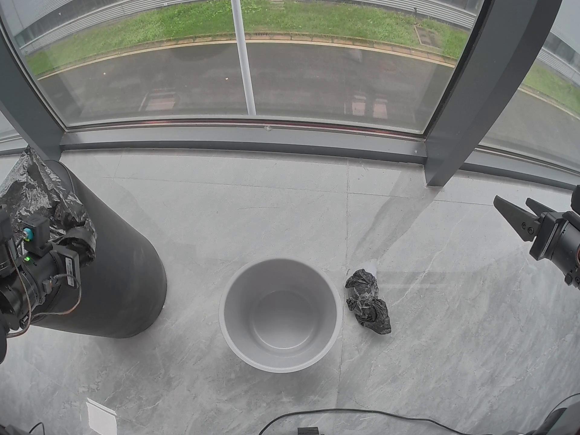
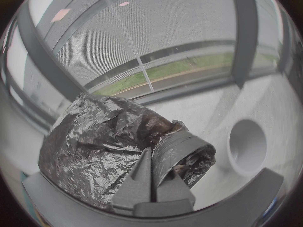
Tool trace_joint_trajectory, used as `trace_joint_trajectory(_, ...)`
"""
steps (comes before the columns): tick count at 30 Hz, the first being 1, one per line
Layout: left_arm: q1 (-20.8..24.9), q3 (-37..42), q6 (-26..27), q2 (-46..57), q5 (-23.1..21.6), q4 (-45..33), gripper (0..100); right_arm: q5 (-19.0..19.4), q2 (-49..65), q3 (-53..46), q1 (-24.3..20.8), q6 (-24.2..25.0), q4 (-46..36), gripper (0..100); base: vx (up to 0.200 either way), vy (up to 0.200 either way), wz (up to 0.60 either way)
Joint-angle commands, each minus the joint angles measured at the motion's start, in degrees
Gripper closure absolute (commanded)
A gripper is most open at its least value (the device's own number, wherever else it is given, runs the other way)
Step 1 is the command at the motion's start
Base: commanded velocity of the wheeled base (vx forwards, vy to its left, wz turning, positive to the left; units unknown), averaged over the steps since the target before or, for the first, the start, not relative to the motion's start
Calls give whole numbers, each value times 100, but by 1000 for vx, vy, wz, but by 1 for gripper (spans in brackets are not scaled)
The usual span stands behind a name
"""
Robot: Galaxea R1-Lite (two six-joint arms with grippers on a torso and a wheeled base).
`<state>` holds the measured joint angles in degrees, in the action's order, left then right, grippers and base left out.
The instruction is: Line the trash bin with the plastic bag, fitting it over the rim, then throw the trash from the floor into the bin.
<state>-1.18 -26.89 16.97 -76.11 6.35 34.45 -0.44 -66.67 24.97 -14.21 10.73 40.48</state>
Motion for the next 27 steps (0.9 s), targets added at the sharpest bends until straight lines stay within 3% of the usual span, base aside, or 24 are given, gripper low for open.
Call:
trace_joint_trajectory(1, 109, -299, -2092, 52, -46, 466, 100, 0, -74, -106, -46, -9, 3, 0, 0, 0, 0)
trace_joint_trajectory(4, 13, -229, -2620, 43, 138, 730, 100, -9, -118, -150, -55, -9, 12, 0, 0, 0, 0)
trace_joint_trajectory(11, 13, -211, -3130, -431, 2239, 2206, 100, -35, -144, -299, -266, 43, 188, 0, 0, 0, 0)
trace_joint_trajectory(12, 83, -220, -3130, -493, 2336, 2365, 100, -70, -153, -326, -345, 114, 364, 0, 0, 0, 0)
trace_joint_trajectory(13, 241, -229, -3138, -554, 2388, 2602, 100, -281, -197, -343, -539, 290, 742, 0, 0, 0, 0)
trace_joint_trajectory(16, 672, -308, -3182, -704, 2336, 2725, 100, -1415, -672, -176, -1136, 448, 1550, 0, 0, 0, 0)
trace_joint_trajectory(17, 672, -308, -3182, -704, 2336, 2725, 100, -1415, -672, -176, -1136, 448, 1550, 0, 0, 0, 0)
trace_joint_trajectory(18, 1147, -510, -3376, -906, 2336, 2725, 100, -2443, -1305, 140, -1567, 430, 1972, 0, 0, 0, 0)
trace_joint_trajectory(19, 1366, -598, -3507, -976, 2344, 2716, 100, -2769, -1560, 254, -1760, 413, 2095, 0, 0, 0, 0)
trace_joint_trajectory(20, 1401, -607, -3534, -985, 2344, 2716, 100, -2813, -1595, 272, -1795, 413, 2113, 0, 0, 0, 0)
trace_joint_trajectory(22, 2078, -853, -3938, -1187, 2344, 2707, 100, -2909, -2122, 430, -2428, 298, 2218, 0, 0, 0, 0)
trace_joint_trajectory(27, 2957, -1081, -4307, -1354, 2344, 2611, 100, -2742, -2605, 667, -2868, 272, 2174, 0, 0, 0, 0)
